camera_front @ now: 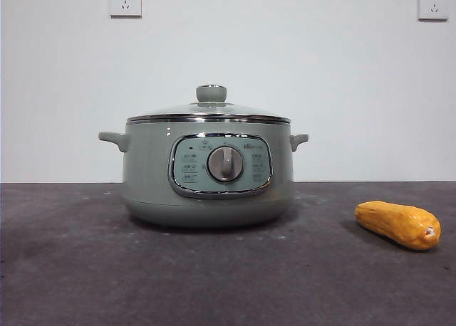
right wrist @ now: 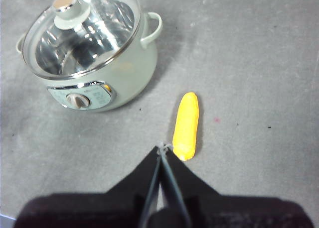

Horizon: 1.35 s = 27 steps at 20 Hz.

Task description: Pick up the corn,open the lid,put the corn in the pot,close the lid

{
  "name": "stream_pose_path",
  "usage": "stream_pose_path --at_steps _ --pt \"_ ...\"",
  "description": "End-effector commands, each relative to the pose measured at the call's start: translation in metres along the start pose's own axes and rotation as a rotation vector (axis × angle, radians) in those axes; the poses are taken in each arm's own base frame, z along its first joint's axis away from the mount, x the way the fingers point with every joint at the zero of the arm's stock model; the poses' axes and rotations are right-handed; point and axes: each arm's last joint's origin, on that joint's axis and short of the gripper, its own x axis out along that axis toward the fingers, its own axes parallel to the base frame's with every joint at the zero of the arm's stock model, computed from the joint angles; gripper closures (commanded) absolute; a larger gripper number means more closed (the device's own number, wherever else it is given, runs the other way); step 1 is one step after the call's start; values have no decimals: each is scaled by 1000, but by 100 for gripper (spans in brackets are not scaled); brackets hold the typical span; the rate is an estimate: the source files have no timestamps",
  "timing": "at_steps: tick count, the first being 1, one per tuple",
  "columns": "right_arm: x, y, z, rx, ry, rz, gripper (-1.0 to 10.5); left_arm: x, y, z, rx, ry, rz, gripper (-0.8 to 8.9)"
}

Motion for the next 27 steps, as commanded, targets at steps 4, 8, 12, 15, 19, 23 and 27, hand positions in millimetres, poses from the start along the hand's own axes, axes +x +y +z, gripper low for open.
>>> stream_pose_path --at_steps 4,8,12,15,19,23,27 --pt "0 0 1 -14 0 5 500 1 -2 17 -36 18 -53 139" --pt "2 -1 1 -7 17 6 365 4 -2 28 -31 31 -104 140" --pt "16 -6 7 17 70 13 377 6 -2 31 -30 34 -158 141" --pt "44 -11 16 26 150 60 382 6 -3 32 -27 30 -171 145" --pt "107 -18 26 19 317 76 382 7 -3 33 -23 24 -190 145" --pt "180 -18 21 -34 498 4 382 7 -3 34 -22 26 -192 145" --pt "236 -15 6 -93 611 -62 382 8 -2 34 -24 28 -192 145"
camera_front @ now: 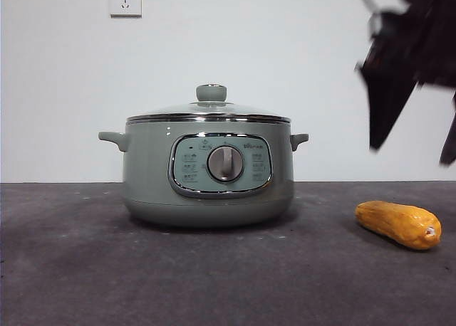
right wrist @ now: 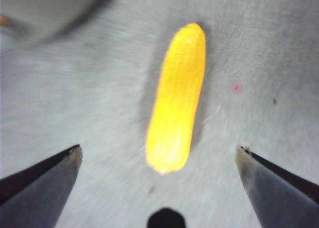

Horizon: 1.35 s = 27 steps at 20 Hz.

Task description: Pick up the corn,open the lid,put the corn in the pot,close the lid

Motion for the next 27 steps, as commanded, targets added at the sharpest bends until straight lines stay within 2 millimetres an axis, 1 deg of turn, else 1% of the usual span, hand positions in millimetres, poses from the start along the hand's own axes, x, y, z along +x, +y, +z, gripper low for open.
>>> stream_pose_path --at_steps 1,2,4,6,7,9,10,11,13,14,15,17,18,20,22,23,25,27 --pt "25 2 5 -20 59 -48 383 0 -1 2 15 -9 -7 145" --pt "35 1 6 -22 88 -66 384 0 -1 2 14 -7 -7 145" --pt "50 2 7 -30 128 -85 398 1 0 2 13 -2 -11 145" --pt "60 0 7 -28 154 -93 510 2 -1 3 18 -2 -16 145" --pt "64 0 7 -27 164 -92 536 2 -1 3 18 0 -16 145" --pt "70 -1 7 -26 182 -92 542 3 0 3 14 4 -16 145" --pt "73 -1 7 -25 189 -91 544 4 1 4 12 6 -16 145" --pt "75 -2 7 -25 195 -91 571 5 2 4 10 8 -16 145" --pt "78 -2 7 -24 201 -85 759 7 3 5 5 14 -16 145" --pt "78 -1 7 -24 199 -75 832 8 5 6 1 19 -16 145" --pt "78 -1 7 -24 194 -67 864 10 6 6 -2 24 -16 145" --pt "78 -1 8 -26 186 -44 886 14 8 9 -1 29 -22 145" --pt "78 0 8 -33 186 -35 963 16 9 10 0 32 -25 145" --pt "78 0 7 -52 193 -24 962 20 11 13 9 31 -34 145" --pt "73 0 6 -55 198 -23 962 26 13 19 29 15 -47 145" --pt "66 1 5 -61 189 -19 962 30 13 23 47 5 -57 145" --pt "44 5 3 -74 145 10 962 41 15 34 79 -14 -60 145" --pt "13 10 0 -84 60 44 962 54 14 49 107 -10 -49 145"
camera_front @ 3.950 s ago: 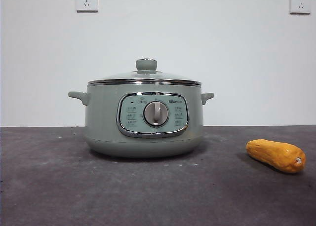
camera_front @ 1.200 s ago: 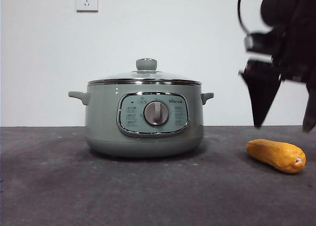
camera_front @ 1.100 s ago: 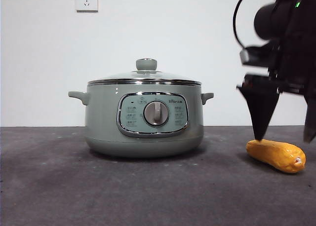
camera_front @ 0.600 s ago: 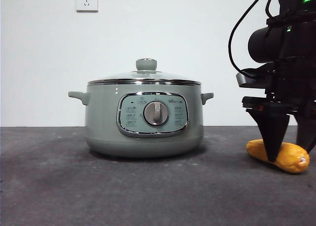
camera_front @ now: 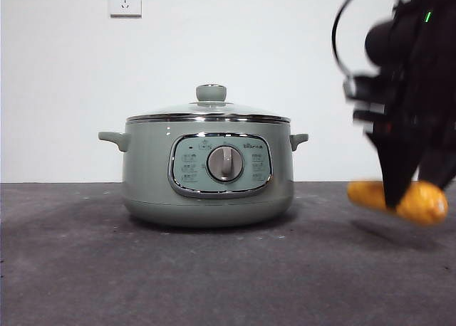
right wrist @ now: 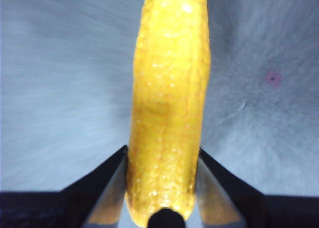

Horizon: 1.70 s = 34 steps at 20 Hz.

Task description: Pick up the corn,open the lid,put the corn in the pot,close the lid

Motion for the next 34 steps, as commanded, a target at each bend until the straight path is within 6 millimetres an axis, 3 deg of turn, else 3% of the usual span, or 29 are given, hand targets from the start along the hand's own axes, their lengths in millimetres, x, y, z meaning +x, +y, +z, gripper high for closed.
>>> stream_pose_path --at_steps 1,7,12,17,22,33,34 --pt "-40 8 -10 -29 -120 20 962 14 0 18 35 7 3 149" --pt "-138 28 -60 -40 -493 -6 962 82 -10 76 193 77 55 154" --pt "-181 38 -104 -31 -689 -6 962 147 -16 101 299 130 118 154" --pt "-193 43 -130 -29 -715 -4 962 202 -10 94 394 197 204 154" --pt "-192 43 -136 -22 -678 -2 962 236 5 81 401 237 243 154" --pt "-191 43 -137 -21 -672 -2 962 257 15 70 359 263 237 163" --pt "-191 43 -137 -21 -672 -2 962 257 15 70 358 261 237 230"
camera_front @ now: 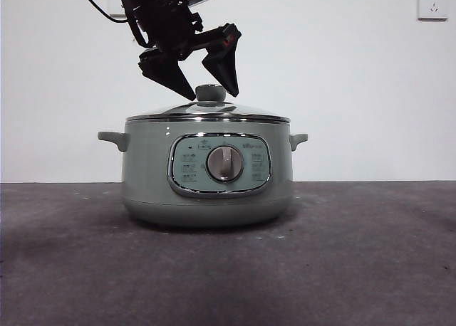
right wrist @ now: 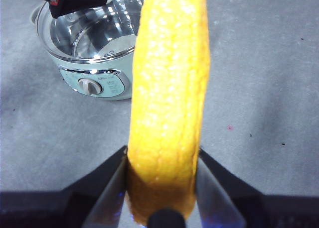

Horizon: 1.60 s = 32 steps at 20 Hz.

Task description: Pick up the corn,open the lid,put the corn in the pot,close the lid

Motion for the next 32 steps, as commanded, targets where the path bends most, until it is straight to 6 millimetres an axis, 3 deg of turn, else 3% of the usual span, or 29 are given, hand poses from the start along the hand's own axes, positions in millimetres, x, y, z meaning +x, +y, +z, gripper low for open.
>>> stream_pose_path --at_steps 1,2,7,10,13,16,23,32 --pt "-1 0 0 10 -6 0 962 5 0 -1 -11 5 -6 306" --pt "-1 0 0 10 -6 0 962 5 0 -2 -15 7 -7 384" --pt "-1 0 0 10 -7 -2 962 5 -2 -2 -30 4 -58 576" --pt "-1 0 0 10 -7 -2 962 5 -3 -2 -32 9 -61 665" --pt "-1 0 0 10 -7 -2 962 5 -3 -3 -35 21 -63 669" --pt "-1 0 0 10 -7 -2 962 5 -3 -4 -36 25 -63 828" --pt "-1 0 1 9 -10 -2 962 -9 -1 5 -29 -37 -51 821" --pt "0 0 4 4 -40 -1 962 -72 0 27 -38 -199 -19 822"
